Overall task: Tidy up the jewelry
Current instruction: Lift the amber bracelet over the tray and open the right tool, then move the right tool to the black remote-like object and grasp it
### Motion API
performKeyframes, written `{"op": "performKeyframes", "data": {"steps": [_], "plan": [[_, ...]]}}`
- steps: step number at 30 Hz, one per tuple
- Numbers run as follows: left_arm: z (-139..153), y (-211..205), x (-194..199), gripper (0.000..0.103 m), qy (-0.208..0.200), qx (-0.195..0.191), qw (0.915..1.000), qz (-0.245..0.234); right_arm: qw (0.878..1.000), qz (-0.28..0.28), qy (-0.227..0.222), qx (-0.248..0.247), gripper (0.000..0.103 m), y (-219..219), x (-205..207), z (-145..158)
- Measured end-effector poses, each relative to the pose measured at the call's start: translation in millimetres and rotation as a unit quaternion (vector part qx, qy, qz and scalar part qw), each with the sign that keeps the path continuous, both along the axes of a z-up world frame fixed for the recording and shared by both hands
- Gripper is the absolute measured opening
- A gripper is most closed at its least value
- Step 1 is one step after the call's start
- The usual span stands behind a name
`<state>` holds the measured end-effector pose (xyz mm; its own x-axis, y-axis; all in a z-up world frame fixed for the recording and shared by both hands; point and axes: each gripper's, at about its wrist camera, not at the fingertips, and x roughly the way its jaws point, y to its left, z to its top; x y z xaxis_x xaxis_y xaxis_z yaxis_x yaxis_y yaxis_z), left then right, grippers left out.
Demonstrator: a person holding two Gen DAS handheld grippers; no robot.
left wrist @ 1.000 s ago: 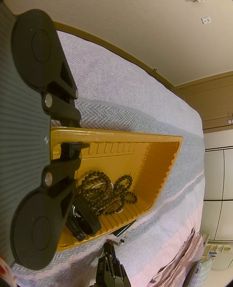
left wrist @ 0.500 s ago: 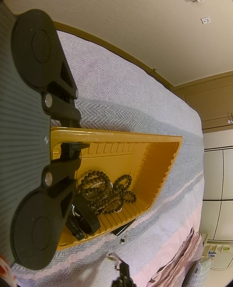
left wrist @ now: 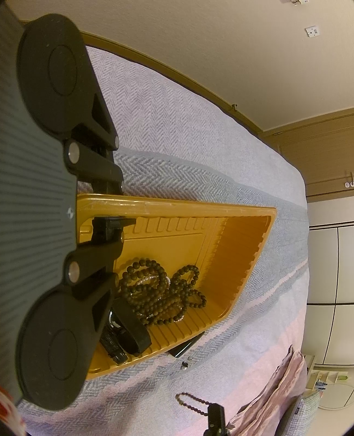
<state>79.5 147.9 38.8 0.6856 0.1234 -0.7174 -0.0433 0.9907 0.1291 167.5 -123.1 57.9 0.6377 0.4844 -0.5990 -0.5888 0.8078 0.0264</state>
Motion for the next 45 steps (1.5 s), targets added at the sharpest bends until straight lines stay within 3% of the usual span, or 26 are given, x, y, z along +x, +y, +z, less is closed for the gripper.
{"op": "performKeyframes", "data": {"steps": [18,25,40,42,44,45], "plan": [[-0.5,3.2,-1.6,0.005,-0.002,-0.006,1.0000,0.001,0.993,0.111,-0.011,0.029,0.005,96.9,3.0,28.7],[-1.4,4.6,-1.5,0.005,-0.002,-0.010,1.0000,0.000,0.992,0.127,-0.002,0.025,0.005,118.6,11.1,22.4],[-2.3,5.3,-2.0,0.005,-0.002,-0.010,0.9999,0.001,0.992,0.121,0.012,0.034,0.005,123.7,19.6,16.5],[-2.6,5.3,-2.3,0.005,-0.002,-0.009,1.0000,0.001,0.993,0.107,0.014,0.043,0.009,118.1,24.1,16.9],[-2.7,5.3,-2.2,0.005,-0.002,-0.010,0.9999,0.001,0.994,0.089,0.013,0.056,0.030,108.1,27.8,18.6],[-2.7,5.3,-2.2,0.005,-0.002,-0.010,0.9999,0.001,0.995,0.079,0.014,0.063,0.035,101.2,29.6,19.3]]}}
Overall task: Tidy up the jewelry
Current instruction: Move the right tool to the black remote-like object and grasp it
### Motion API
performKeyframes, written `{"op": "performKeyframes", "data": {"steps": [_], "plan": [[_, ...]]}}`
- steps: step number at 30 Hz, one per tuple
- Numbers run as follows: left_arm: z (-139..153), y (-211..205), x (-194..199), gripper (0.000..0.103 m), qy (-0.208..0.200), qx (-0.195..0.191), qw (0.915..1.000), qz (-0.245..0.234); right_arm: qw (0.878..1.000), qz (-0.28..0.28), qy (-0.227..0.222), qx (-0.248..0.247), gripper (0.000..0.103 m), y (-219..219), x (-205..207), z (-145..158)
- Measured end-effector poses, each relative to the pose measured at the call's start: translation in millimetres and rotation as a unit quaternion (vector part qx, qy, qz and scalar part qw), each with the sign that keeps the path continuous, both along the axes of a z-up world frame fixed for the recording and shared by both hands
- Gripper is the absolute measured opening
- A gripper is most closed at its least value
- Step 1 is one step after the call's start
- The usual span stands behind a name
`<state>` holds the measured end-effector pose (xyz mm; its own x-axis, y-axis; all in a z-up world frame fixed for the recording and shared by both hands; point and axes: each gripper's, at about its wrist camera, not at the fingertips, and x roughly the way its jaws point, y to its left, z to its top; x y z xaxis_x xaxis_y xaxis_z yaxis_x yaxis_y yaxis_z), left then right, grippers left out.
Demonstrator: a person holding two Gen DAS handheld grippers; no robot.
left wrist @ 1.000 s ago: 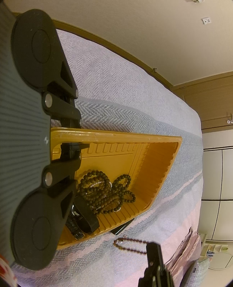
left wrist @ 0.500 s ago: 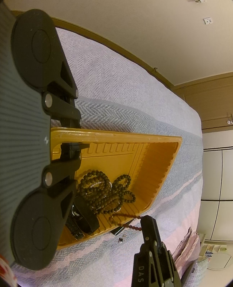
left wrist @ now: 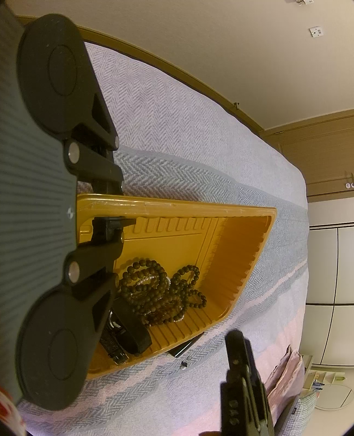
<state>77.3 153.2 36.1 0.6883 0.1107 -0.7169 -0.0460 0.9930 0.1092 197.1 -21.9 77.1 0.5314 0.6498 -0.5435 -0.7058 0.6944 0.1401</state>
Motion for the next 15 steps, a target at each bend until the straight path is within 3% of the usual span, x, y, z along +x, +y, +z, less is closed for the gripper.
{"op": "performKeyframes", "data": {"steps": [1,8,11,15], "plan": [[0.0,-0.1,-0.1,0.005,0.000,0.000,1.0000,0.000,1.000,-0.010,0.002,0.006,0.039,-7.2,1.3,0.7],[-0.2,-0.9,-0.3,0.005,-0.001,0.001,1.0000,0.001,0.995,-0.097,0.010,0.023,0.040,-75.1,9.6,-0.6],[-0.1,-1.9,-0.7,0.005,-0.001,0.001,1.0000,0.001,0.990,-0.140,0.020,0.022,0.040,-102.6,12.7,-9.0],[-0.1,-1.6,-0.5,0.005,-0.001,0.001,1.0000,0.002,0.987,-0.157,0.039,0.016,0.040,-117.7,9.9,-27.9]]}}
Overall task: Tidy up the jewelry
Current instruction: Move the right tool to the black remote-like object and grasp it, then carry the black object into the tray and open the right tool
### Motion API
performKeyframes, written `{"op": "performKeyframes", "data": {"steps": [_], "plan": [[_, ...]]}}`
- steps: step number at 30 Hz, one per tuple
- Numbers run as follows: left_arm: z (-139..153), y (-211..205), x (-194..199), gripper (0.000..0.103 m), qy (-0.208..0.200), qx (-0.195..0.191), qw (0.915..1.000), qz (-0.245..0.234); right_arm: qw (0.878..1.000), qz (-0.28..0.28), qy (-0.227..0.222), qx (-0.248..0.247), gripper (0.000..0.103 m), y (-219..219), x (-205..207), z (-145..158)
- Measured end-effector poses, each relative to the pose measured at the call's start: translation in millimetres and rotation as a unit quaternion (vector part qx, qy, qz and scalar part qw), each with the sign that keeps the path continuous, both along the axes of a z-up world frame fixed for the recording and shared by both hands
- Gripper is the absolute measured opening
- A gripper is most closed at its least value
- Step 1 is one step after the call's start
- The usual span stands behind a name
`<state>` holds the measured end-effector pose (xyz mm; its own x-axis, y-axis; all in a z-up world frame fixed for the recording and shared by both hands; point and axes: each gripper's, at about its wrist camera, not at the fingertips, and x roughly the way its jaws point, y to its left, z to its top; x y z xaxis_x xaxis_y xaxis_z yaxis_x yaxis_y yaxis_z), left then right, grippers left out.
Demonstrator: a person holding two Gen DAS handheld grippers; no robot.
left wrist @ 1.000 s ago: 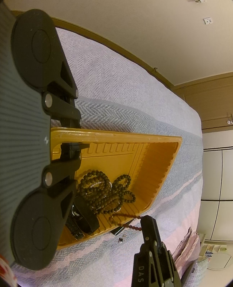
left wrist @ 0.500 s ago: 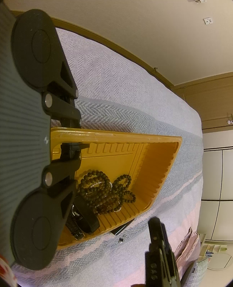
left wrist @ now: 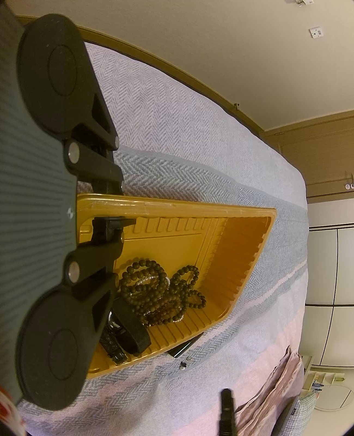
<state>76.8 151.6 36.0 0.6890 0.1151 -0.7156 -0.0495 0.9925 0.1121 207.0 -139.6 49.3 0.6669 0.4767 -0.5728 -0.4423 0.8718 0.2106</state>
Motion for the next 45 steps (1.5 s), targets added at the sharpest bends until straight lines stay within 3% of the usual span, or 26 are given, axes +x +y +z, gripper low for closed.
{"op": "performKeyframes", "data": {"steps": [9,18,22,23,30,37,45], "plan": [[1.2,0.1,0.9,0.005,0.003,0.002,1.0000,-0.001,0.998,0.040,0.038,-0.020,0.040,39.0,-0.7,-43.5],[0.9,1.5,1.5,0.005,0.004,0.000,1.0000,-0.001,0.996,0.038,0.076,-0.033,0.039,70.3,31.3,-78.7],[0.3,1.3,1.3,0.005,0.004,0.000,1.0000,0.000,0.995,0.027,0.088,-0.044,0.022,74.6,38.3,-88.6],[0.3,1.4,1.2,0.005,0.004,-0.001,1.0000,0.000,0.995,0.025,0.089,-0.042,0.022,73.9,38.7,-89.5],[-1.5,1.3,0.3,0.005,0.004,-0.001,1.0000,0.001,0.997,0.023,0.067,-0.039,0.021,55.0,17.7,-72.6],[-1.1,0.9,0.1,0.005,0.002,-0.002,1.0000,0.001,0.998,0.004,0.059,-0.003,0.021,28.0,-6.0,-47.7],[-0.9,0.9,-0.3,0.005,0.002,-0.001,1.0000,0.002,0.998,0.036,0.049,0.035,0.021,32.4,-30.4,-15.7]]}}
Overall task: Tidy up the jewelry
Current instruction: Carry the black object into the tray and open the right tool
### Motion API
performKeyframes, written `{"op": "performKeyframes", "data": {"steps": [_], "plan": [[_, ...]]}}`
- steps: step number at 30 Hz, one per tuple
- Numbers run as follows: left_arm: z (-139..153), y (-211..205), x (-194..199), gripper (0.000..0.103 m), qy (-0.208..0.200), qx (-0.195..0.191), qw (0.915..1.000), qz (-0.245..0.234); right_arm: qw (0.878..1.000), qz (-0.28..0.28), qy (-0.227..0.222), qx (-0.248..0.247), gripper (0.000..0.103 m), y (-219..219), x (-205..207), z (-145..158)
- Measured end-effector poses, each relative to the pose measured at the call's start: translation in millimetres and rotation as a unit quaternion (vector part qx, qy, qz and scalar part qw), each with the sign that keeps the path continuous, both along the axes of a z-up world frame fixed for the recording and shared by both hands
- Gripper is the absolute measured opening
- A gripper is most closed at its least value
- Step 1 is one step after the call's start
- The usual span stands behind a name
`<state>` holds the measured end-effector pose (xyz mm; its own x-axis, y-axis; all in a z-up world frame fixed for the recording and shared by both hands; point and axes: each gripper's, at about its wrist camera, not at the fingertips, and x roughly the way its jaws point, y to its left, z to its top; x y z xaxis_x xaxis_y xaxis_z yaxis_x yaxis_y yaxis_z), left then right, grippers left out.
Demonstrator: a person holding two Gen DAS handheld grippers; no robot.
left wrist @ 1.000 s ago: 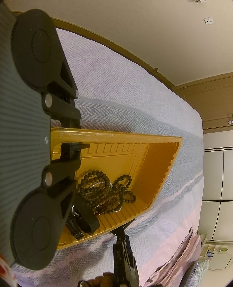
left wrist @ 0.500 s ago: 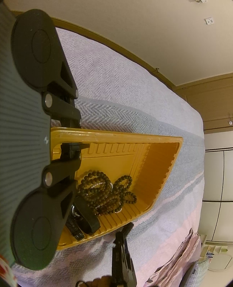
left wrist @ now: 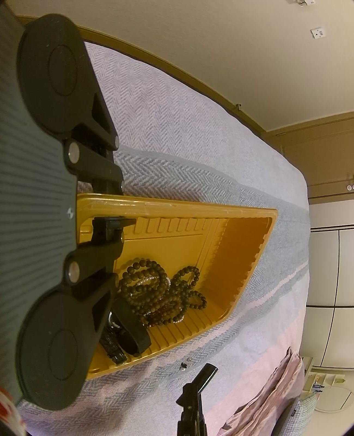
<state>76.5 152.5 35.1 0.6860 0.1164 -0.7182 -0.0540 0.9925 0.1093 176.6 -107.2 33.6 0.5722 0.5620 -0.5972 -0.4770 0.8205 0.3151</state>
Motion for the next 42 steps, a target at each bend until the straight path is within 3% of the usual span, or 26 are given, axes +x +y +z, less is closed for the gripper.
{"op": "performKeyframes", "data": {"steps": [9,21,35,42], "plan": [[0.0,0.1,-0.1,0.005,0.000,0.000,1.0000,0.000,0.997,0.074,0.004,0.024,0.021,38.8,-17.1,16.5],[0.7,0.4,-0.2,0.005,0.000,-0.002,1.0000,-0.001,0.980,0.197,0.020,0.028,0.021,101.2,-29.1,5.4],[0.4,1.3,-0.4,0.005,-0.001,-0.005,1.0000,0.000,0.977,0.213,0.018,0.026,0.021,117.7,-25.7,2.7],[-0.7,2.4,-0.5,0.005,0.000,-0.006,1.0000,0.001,0.977,0.204,0.025,0.059,0.024,114.0,-23.2,1.3]]}}
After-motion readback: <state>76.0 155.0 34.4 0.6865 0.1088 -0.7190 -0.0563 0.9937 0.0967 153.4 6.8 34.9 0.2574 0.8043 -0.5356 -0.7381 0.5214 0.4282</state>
